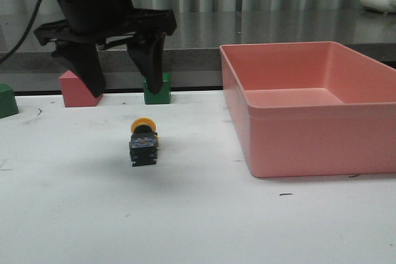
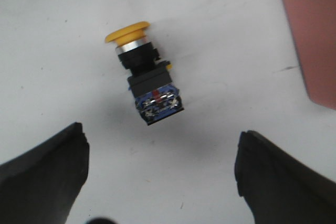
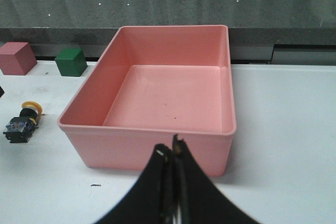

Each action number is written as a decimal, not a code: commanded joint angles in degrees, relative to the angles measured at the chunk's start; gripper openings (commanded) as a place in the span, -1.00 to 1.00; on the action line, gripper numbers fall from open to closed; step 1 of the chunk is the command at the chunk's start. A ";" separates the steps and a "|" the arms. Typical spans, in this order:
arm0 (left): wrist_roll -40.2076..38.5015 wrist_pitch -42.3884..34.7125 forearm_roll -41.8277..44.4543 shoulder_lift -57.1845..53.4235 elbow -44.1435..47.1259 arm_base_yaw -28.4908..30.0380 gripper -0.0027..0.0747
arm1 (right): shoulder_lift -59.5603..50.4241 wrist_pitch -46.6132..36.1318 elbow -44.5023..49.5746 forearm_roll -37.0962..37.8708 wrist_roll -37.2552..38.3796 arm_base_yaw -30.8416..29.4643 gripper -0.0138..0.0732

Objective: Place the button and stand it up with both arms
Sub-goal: 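Lower the left gripper over the lying button and close on it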

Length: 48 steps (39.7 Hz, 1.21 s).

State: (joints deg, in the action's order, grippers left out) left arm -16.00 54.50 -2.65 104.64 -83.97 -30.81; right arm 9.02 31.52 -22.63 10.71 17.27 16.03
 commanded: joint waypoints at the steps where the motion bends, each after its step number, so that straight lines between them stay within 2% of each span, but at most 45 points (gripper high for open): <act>1: -6.59 3.89 3.10 1.12 -4.68 -0.08 0.48 | 0.60 -4.76 -1.63 1.41 -0.41 -0.25 -0.84; 17: -8.66 6.01 -1.00 11.92 -15.36 1.04 0.48 | 0.60 -4.76 -1.63 1.41 -0.41 -0.25 -0.84; 42: -9.13 3.36 -3.91 18.27 -16.09 1.27 0.47 | 0.60 -4.76 -1.63 1.41 -0.41 -0.25 -0.84; 45: -9.13 3.97 -4.24 18.27 -16.09 1.27 0.38 | 0.60 -4.76 -1.63 1.41 -0.41 -0.25 -0.84; 48: -9.13 4.69 -4.37 18.27 -16.09 1.27 0.18 | 0.60 -4.76 -1.63 1.41 -0.41 -0.25 -0.84</act>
State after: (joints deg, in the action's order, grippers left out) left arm -24.46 58.90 -5.59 126.15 -98.45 -29.29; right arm 9.02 31.52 -22.63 10.81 17.27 16.03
